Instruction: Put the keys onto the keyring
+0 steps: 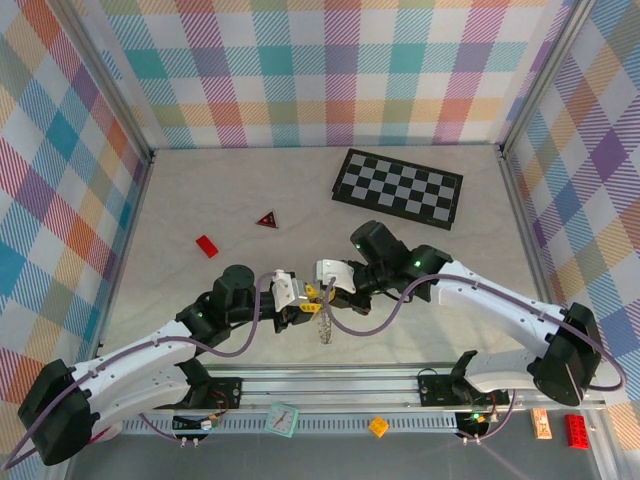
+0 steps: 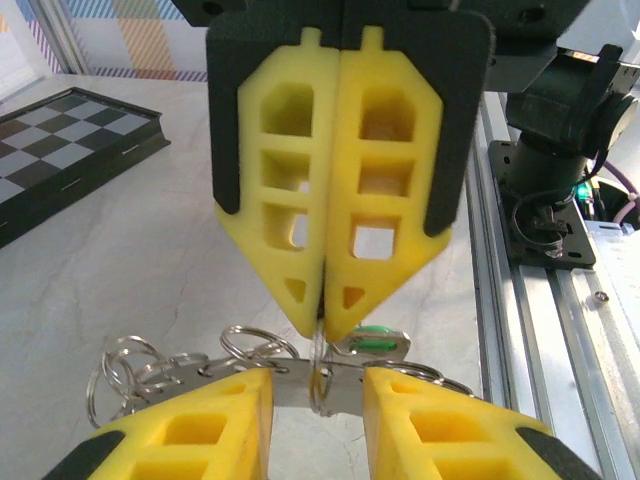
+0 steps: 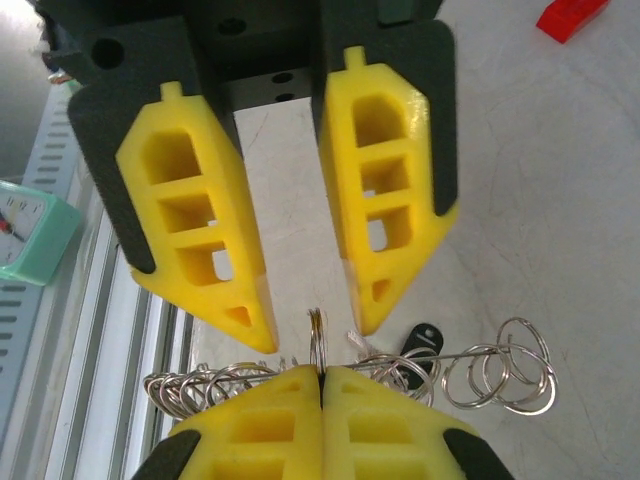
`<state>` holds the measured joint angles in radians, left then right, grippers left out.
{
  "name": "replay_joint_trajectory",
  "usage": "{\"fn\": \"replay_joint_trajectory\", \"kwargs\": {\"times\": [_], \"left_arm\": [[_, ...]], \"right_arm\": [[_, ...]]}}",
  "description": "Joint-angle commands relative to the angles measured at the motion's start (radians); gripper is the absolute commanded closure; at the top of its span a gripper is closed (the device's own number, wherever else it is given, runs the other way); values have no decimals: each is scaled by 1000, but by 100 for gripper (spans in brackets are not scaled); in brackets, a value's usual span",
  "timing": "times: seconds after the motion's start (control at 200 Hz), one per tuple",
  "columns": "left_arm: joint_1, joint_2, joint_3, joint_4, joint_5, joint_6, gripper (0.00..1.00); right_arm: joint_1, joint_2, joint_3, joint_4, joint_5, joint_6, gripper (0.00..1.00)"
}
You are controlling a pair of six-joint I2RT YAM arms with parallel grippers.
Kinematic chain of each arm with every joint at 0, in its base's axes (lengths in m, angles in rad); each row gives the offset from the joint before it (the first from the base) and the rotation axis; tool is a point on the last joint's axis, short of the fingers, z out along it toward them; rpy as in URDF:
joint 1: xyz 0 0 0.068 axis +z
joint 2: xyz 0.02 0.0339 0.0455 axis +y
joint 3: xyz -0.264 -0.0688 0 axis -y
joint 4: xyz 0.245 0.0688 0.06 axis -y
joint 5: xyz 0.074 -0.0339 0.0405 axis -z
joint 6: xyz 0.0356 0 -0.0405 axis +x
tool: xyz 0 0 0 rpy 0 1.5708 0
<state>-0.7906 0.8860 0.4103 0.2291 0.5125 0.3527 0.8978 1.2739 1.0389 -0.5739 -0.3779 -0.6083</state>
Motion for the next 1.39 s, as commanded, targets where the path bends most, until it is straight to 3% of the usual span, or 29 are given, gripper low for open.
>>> {"fn": "replay_joint_trajectory", "kwargs": {"times": [0.0,0.3,0.425,0.55,1.195,1.39], "left_arm": [[-10,7,35,-13,18,17,74],[-9,12,39,-16,31,26,97],[-9,3,29,-6,36,25,100],[-9,-11,1,52,41,6,100],[-9,-22,-57,177,42,-37,100],[-9,-27,-59,179,43,-37,100]], "right_arm": [[18,14,53,-40,-13,-43,100],[36,10,60,-21,-44,-22,100],[20,-51,-11,55,-39,29,75],[-41,-105,-97,125,-77,101,66],[-65,-55,-122,127,-147,180,70],[-65,-37,-110,129,-170,188,80]]}}
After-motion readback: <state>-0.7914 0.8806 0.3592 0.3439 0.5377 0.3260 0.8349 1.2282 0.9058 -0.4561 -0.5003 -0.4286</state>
